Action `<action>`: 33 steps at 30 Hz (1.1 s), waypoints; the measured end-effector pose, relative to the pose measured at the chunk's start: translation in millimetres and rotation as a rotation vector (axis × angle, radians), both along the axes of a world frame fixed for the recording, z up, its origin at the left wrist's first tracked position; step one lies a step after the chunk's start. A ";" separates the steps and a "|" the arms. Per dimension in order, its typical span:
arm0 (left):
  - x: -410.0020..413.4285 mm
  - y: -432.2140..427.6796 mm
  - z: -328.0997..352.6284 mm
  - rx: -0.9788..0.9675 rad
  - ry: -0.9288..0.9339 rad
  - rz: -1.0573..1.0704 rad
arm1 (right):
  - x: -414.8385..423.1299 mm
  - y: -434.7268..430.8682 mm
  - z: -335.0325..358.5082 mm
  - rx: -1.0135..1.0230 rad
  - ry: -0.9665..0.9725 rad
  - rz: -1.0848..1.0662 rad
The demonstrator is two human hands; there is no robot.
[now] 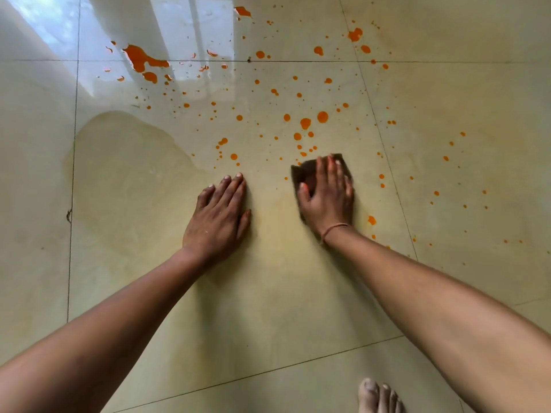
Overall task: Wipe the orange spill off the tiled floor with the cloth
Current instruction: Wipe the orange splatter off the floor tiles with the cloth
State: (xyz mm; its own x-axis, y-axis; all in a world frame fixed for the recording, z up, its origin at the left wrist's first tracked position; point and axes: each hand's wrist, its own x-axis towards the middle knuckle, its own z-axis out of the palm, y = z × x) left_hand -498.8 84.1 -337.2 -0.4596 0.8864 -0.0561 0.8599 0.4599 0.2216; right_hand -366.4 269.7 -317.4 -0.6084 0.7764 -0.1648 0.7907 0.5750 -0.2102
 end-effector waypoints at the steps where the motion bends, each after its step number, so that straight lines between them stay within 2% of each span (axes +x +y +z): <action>1: -0.4 0.3 0.6 -0.005 -0.002 -0.004 | -2.1 -17.6 -3.6 -0.004 0.025 0.072; 4: 0.0 -1.5 4.9 -0.024 -0.002 -0.002 | 71.5 -86.0 -0.4 -0.049 0.021 0.424; 5: 1.0 -1.6 5.6 -0.032 -0.004 -0.004 | 93.4 -84.9 3.8 -0.067 0.002 0.477; 7: 1.4 0.1 6.1 -0.027 -0.007 -0.002 | 88.3 -52.7 1.0 -0.055 0.013 0.424; 9: 0.7 1.2 4.2 -0.014 -0.005 0.006 | 29.1 -19.6 3.2 -0.019 0.028 0.153; 11: 0.4 1.2 0.8 -0.014 0.007 0.015 | -21.7 -19.2 1.3 -0.017 0.020 0.079; 13: 0.5 1.3 1.7 -0.020 -0.002 0.012 | -17.2 -48.5 -3.7 -0.021 0.042 0.243; 15: 1.1 0.4 4.2 -0.029 -0.017 0.011 | 33.9 -69.8 -1.2 -0.036 0.030 0.447; 17: 1.7 0.1 7.3 -0.027 -0.024 0.009 | 59.2 -46.4 0.7 -0.041 0.013 0.490; 21: -1.0 -0.4 3.0 -0.021 -0.017 0.000 | -21.8 0.4 -0.2 -0.001 -0.009 0.089; 22: -1.4 -0.3 2.0 -0.015 -0.013 0.003 | -39.6 -5.5 -0.5 -0.003 -0.006 0.099; 24: -1.9 0.7 2.2 -0.012 -0.016 0.007 | -32.9 -33.2 -1.7 -0.021 0.034 0.279; 27: -1.3 -1.1 5.5 -0.033 -0.035 -0.002 | 58.1 -56.2 1.7 -0.066 0.023 0.511; 29: -1.2 -1.8 5.9 -0.035 -0.029 -0.012 | 84.5 -29.2 -0.2 -0.040 0.005 0.428; 32: -0.5 0.6 6.0 -0.004 -0.043 0.026 | 53.6 -0.4 1.3 0.011 -0.025 0.082; 33: 1.6 4.0 7.7 0.016 -0.060 0.052 | 50.0 -7.3 1.4 0.012 -0.004 0.034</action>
State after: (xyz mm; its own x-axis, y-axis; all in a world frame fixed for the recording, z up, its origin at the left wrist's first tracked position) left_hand -497.3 88.1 -329.5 -0.5014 0.8623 -0.0706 0.8199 0.4996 0.2796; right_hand -316.4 262.4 -316.0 -0.6341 0.7569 -0.1579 0.7712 0.6045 -0.1995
